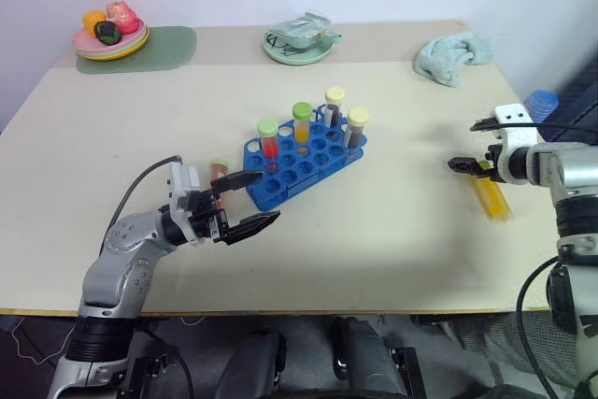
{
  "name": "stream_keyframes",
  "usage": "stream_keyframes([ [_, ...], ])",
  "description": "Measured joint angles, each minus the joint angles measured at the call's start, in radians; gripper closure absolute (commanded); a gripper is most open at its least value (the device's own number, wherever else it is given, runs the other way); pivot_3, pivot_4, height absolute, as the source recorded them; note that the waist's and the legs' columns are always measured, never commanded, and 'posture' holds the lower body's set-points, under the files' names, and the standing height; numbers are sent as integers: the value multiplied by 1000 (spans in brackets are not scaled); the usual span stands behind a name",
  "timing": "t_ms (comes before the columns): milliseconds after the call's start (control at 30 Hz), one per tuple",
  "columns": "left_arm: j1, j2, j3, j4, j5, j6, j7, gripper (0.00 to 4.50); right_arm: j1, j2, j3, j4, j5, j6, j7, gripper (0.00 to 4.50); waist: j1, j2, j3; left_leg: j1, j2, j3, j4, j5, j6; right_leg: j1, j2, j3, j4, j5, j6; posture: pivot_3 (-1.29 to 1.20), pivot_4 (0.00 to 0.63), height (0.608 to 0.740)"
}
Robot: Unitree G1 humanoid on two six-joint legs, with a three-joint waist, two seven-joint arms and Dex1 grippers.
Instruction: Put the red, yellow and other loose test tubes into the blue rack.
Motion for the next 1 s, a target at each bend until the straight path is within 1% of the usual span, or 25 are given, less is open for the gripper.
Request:
stream_keyframes([
  [233, -7, -1, -6, 6, 0, 0, -8, 71, 56, -82, -28, -217, 55, 147, 50, 79, 0, 0, 0, 0, 0, 0, 0, 0, 0, 0, 0, 0, 0, 0, 0, 0, 150, 740],
  [367, -18, -5, -8, 16, 0, 0, -10, 71, 91, -87, -28, -257, 69, 182, 59, 79, 1, 0, 0, 0, 0, 0, 0, 0, 0, 0, 0, 0, 0, 0, 0, 0, 150, 740],
  [533, -18, -12, -11, 17, 0, 0, -12, 71, 112, -87, -10, -232, 72, 171, 67, 79, 0, 0, 0, 0, 0, 0, 0, 0, 0, 0, 0, 0, 0, 0, 0, 0, 150, 740],
  [633, -20, -9, -12, 17, 0, 5, -24, 71, 102, -86, 24, -178, 69, 155, 81, 79, -1, 0, 0, 0, 0, 0, 0, 0, 0, 0, 0, 0, 0, 0, 0, 0, 150, 740],
  [833, -8, 46, -13, 3, -20, 23, -102, 71, 58, -86, 90, -70, 44, 94, 123, 79, -2, 0, 0, 0, 0, 0, 0, 0, 0, 0, 0, 0, 0, 0, 0, 0, 150, 740],
  [1000, 3, 83, -13, -7, -29, 26, -163, 71, 19, -86, 114, -12, 21, 56, 147, 79, -2, 0, 0, 0, 0, 0, 0, 0, 0, 0, 0, 0, 0, 0, 0, 0, 150, 740],
])
